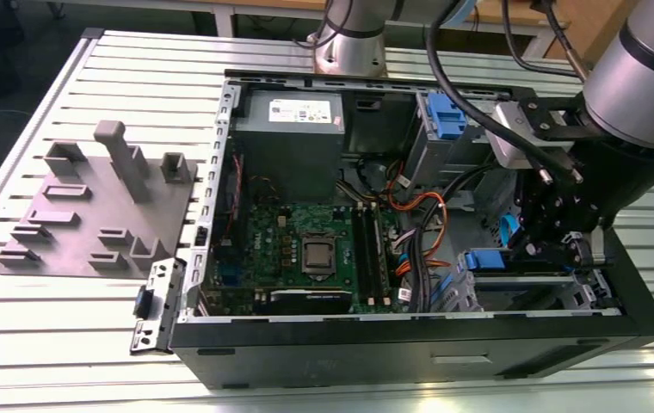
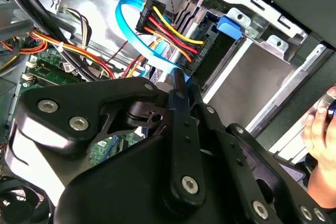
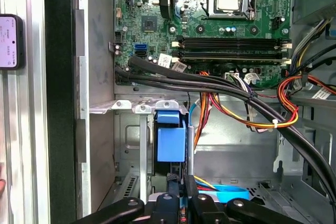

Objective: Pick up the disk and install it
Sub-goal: 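Insert the second disk wire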

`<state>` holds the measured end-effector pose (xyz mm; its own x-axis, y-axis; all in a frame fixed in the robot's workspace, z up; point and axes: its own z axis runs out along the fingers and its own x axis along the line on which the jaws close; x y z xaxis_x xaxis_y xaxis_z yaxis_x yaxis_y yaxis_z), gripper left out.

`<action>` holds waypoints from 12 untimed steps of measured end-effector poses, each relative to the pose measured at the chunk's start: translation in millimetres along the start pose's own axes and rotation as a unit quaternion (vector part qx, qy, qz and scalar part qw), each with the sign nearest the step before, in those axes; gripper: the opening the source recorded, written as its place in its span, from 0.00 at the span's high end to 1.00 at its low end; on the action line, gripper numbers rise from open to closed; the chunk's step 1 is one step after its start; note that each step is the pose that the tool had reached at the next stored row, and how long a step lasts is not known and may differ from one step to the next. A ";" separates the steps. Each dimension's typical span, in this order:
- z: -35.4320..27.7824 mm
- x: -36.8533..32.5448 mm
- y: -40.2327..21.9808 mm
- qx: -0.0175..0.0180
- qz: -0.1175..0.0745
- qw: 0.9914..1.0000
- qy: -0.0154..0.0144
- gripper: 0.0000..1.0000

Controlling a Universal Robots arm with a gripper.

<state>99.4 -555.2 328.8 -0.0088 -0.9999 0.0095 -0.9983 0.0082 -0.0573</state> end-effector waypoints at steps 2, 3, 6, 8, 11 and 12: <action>0.0 0.1 0.0 0.000 0.000 1.000 0.000 0.83; -0.8 0.1 0.0 0.000 0.000 1.000 -0.001 0.76; -8.8 0.1 -0.5 0.000 0.000 1.000 -0.001 0.76; -15.0 0.2 -0.9 0.000 0.000 1.000 -0.001 0.76; -16.9 0.2 -1.0 0.000 0.000 1.000 -0.001 0.78; -16.9 0.2 -1.0 0.000 0.000 1.000 -0.001 0.84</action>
<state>99.4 -555.2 345.7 -0.0087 -0.9999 0.0078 -0.9984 0.0083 -0.0568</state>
